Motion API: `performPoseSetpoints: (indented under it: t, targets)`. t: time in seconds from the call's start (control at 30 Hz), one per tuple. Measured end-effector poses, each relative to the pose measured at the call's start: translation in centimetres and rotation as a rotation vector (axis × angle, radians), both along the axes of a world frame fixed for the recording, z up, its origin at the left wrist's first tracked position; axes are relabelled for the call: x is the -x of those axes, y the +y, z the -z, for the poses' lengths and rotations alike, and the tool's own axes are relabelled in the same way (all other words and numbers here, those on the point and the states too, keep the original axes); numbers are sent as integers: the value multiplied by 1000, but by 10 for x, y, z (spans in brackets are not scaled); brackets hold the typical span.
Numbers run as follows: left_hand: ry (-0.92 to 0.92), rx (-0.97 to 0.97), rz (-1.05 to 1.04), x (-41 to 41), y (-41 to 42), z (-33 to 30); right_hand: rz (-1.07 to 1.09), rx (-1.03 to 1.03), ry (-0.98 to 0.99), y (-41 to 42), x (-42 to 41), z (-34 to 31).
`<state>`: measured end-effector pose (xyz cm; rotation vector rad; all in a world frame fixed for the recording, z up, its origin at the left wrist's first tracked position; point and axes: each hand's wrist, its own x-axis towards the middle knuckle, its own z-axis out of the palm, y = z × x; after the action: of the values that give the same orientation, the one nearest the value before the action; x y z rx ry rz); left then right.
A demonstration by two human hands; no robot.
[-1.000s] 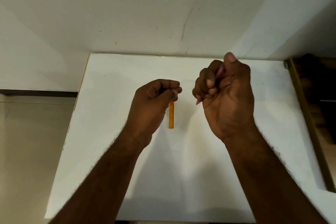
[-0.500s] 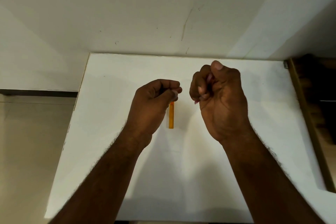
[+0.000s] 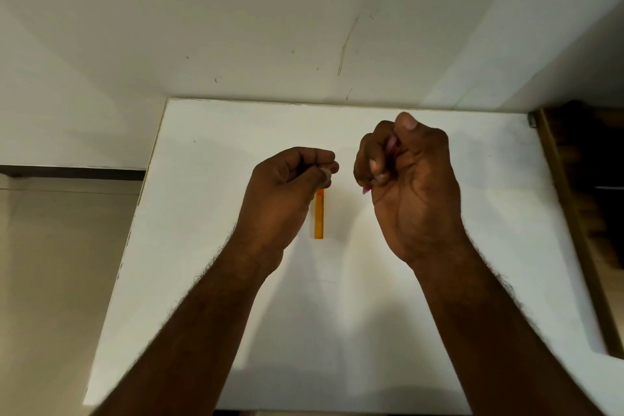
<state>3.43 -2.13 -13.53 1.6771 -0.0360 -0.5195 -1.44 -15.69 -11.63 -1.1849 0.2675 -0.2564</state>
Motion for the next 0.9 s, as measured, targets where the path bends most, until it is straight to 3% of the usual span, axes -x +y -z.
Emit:
performPoseSetpoints:
  t: [0.9]
  targets:
    - [32, 39, -10, 0, 0, -2, 153, -679, -26, -23, 6, 5]
